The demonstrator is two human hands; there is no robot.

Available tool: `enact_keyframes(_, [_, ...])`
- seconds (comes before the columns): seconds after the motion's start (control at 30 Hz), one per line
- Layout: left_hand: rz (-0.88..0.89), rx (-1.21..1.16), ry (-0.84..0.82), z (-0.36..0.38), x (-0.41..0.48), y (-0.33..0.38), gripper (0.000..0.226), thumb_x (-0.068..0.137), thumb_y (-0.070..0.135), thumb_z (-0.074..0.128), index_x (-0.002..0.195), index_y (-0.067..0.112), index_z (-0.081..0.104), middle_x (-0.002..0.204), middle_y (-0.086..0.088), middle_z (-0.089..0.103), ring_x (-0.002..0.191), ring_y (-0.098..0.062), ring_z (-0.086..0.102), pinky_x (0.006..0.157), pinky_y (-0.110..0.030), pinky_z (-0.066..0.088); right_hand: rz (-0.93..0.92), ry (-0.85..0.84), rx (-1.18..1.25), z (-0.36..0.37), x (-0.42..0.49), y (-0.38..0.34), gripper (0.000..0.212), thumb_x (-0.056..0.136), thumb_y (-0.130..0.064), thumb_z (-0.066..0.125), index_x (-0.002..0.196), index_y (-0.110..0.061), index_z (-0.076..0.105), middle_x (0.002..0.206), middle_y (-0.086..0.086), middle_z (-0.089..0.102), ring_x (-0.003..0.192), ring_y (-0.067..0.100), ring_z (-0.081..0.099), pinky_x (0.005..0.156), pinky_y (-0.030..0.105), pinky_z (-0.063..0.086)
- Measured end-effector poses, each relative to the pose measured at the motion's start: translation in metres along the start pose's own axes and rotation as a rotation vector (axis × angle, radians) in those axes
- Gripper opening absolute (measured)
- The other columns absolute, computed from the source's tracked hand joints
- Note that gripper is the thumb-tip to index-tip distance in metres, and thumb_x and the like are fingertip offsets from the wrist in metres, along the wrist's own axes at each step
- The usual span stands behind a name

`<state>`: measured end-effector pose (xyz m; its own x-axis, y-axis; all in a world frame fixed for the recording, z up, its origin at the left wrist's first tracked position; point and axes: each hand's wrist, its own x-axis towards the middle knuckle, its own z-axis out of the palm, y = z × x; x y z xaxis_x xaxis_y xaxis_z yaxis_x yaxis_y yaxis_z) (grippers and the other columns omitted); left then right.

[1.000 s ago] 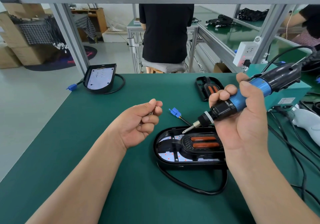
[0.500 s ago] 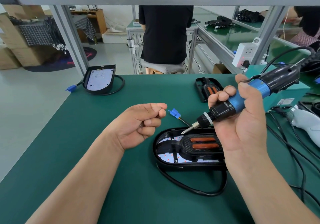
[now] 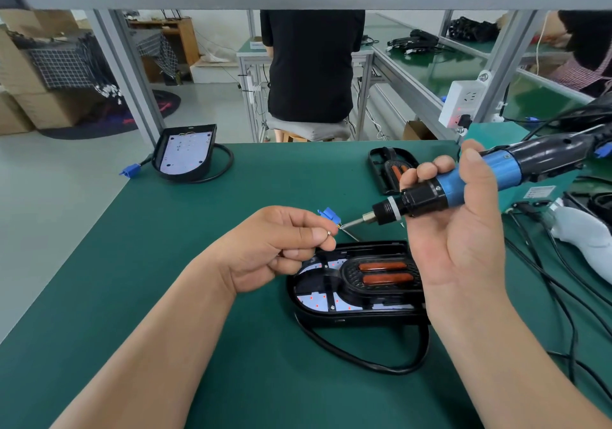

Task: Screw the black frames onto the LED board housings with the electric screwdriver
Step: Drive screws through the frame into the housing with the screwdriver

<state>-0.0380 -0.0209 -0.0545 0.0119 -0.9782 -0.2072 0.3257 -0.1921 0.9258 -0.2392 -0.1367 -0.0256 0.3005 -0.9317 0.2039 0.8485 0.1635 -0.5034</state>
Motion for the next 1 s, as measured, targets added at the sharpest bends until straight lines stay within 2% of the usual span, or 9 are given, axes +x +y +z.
enact_keyframes(0.27, [-0.026,0.051,-0.016,0.0100,-0.0020,0.0033,0.006,0.094,0.005,0.064,0.100,0.004,0.067,0.088,-0.010,0.068,0.059,-0.010,0.017,0.038,-0.010,0.023,-0.007,-0.080,-0.048,0.0007,-0.0034,0.0021,0.020,0.106,-0.017,0.062,0.125,-0.020,0.055,0.092,0.000,0.056,0.082,0.018,0.058,0.098,0.039,0.052])
enact_keyframes(0.53, [-0.024,0.098,-0.026,0.0095,-0.0027,0.0032,0.005,0.097,0.006,0.066,0.099,0.002,0.065,0.086,-0.007,0.067,0.053,-0.004,0.024,0.038,-0.010,0.024,-0.006,-0.079,-0.067,0.0015,-0.0042,0.0019,0.023,0.106,-0.017,0.062,0.126,-0.020,0.053,0.092,0.000,0.056,0.082,0.018,0.058,0.099,0.039,0.052])
enact_keyframes(0.77, [-0.027,0.102,0.005,0.0105,-0.0012,0.0028,0.008,0.095,0.009,0.066,0.098,0.002,0.064,0.082,-0.005,0.067,0.054,-0.005,0.023,0.038,-0.010,0.024,-0.043,-0.163,-0.114,0.0061,-0.0081,-0.0004,0.024,0.107,-0.014,0.057,0.128,-0.019,0.050,0.090,0.000,0.057,0.083,0.018,0.058,0.099,0.039,0.050])
enact_keyframes(1.0, [0.028,0.154,0.108,0.0111,0.0012,-0.0010,0.005,0.102,0.001,0.062,0.100,0.001,0.065,0.085,-0.009,0.069,0.052,-0.006,0.027,0.040,-0.012,0.024,-0.021,-0.102,-0.160,0.0065,-0.0064,0.0014,0.032,0.100,-0.025,0.068,0.125,-0.020,0.049,0.093,-0.001,0.058,0.086,0.018,0.060,0.102,0.038,0.052])
